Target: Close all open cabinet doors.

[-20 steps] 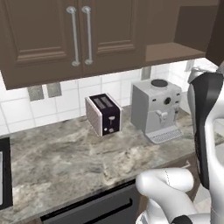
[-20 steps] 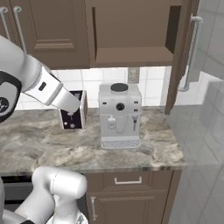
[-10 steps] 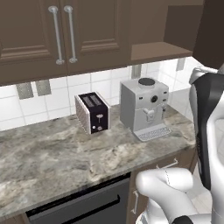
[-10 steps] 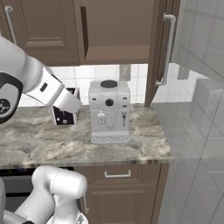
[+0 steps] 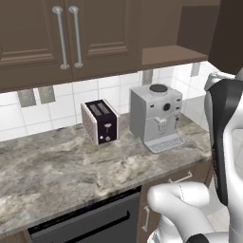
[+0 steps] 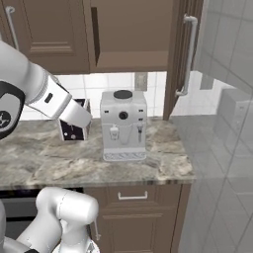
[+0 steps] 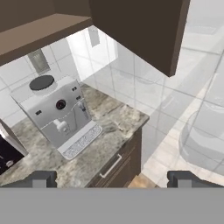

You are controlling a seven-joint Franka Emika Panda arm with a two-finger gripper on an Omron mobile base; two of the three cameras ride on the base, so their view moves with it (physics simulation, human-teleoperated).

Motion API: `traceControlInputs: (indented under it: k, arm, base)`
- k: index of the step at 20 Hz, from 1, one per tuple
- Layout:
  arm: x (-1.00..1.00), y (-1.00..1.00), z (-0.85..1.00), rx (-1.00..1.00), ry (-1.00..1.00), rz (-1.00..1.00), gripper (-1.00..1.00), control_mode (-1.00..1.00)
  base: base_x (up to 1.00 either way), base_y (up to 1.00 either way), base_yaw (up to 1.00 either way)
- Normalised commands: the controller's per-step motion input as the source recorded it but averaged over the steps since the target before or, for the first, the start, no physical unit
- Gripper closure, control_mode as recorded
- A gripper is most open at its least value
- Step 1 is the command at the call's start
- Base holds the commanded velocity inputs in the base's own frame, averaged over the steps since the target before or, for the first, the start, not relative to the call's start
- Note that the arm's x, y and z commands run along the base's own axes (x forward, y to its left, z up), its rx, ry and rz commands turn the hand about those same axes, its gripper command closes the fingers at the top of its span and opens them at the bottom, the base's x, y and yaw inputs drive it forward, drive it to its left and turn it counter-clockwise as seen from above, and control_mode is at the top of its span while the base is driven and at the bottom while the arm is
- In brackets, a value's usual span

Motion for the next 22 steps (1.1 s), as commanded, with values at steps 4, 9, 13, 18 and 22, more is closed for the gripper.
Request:
traceControlInputs:
  k: [4, 9, 13, 18, 22]
  arm:
    - [0.0, 0.0, 0.0, 0.0, 0.0, 0.0, -1.0, 1.0]
    - [0.0, 0.0, 0.0, 0.0, 0.0, 0.0, -1.0, 1.0]
    - [0.0, 0.0, 0.0, 0.0, 0.0, 0.0, -1.0, 1.0]
    - [0.0, 0.0, 0.0, 0.0, 0.0, 0.0, -1.0, 1.0]
    - [0.0, 0.0, 0.0, 0.0, 0.0, 0.0, -1.0, 1.0]
  base:
    - [-0.05, -0.26, 0.0]
    - [0.0, -0.31, 0.0]
    - [0.05, -0.27, 0.0]
    - [0.14, -0.4, 0.0]
    - [0.0, -0.35, 0.0]
